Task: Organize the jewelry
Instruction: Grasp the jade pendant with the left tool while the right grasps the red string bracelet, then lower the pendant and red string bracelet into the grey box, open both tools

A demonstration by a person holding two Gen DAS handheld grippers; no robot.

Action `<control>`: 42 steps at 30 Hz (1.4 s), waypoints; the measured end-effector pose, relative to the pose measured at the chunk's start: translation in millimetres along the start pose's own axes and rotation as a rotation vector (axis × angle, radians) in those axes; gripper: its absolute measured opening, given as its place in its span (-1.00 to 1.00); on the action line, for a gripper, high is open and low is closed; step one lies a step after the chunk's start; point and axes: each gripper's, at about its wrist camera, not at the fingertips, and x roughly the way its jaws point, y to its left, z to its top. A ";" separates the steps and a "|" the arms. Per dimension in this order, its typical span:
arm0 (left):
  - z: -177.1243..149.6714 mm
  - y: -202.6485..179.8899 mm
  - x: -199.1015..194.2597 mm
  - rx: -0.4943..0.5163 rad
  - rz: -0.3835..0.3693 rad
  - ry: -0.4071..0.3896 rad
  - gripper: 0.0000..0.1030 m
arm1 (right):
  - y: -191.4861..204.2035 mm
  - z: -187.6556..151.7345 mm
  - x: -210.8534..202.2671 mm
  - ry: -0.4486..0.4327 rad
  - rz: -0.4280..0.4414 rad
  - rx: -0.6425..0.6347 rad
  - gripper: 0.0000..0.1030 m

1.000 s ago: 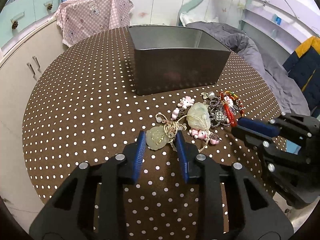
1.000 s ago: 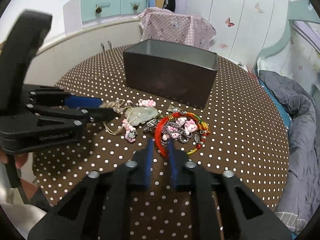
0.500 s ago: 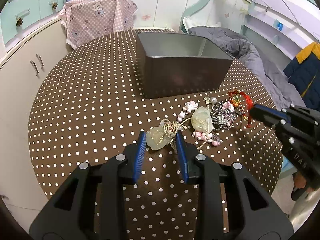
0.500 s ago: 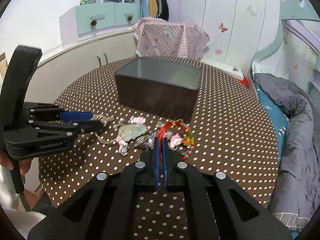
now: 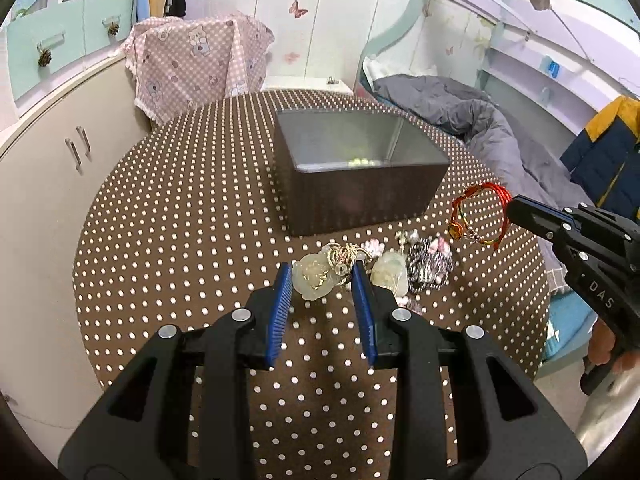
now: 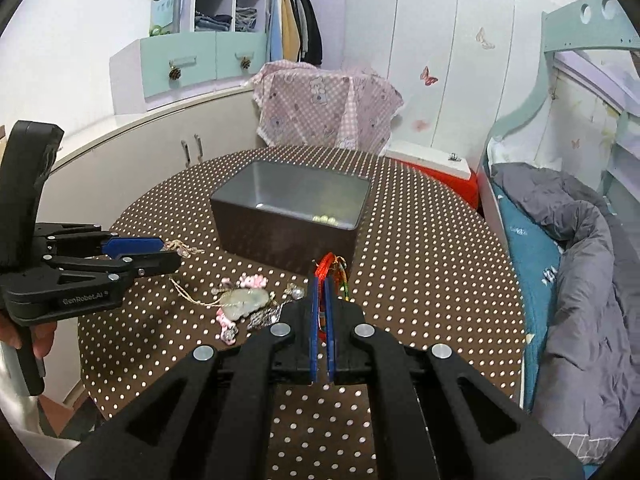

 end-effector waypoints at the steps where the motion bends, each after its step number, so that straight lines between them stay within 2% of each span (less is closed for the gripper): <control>1: 2.3 0.1 -2.1 -0.002 -0.001 -0.009 -0.41 | -0.8 2.2 -1.2 -0.007 0.001 0.000 -0.97; 19: 44.5 -10.9 -25.7 0.032 0.003 -0.124 -0.42 | -3.9 42.2 -9.4 -0.110 -0.007 -0.023 -0.97; 37: 109.3 -18.2 -49.1 0.071 0.010 -0.254 -0.42 | -8.2 92.7 -11.6 -0.213 -0.004 -0.070 -0.97; 42: 121.2 -19.6 -40.7 0.071 0.003 -0.255 -0.42 | -12.0 102.2 -2.5 -0.215 0.010 -0.079 -0.97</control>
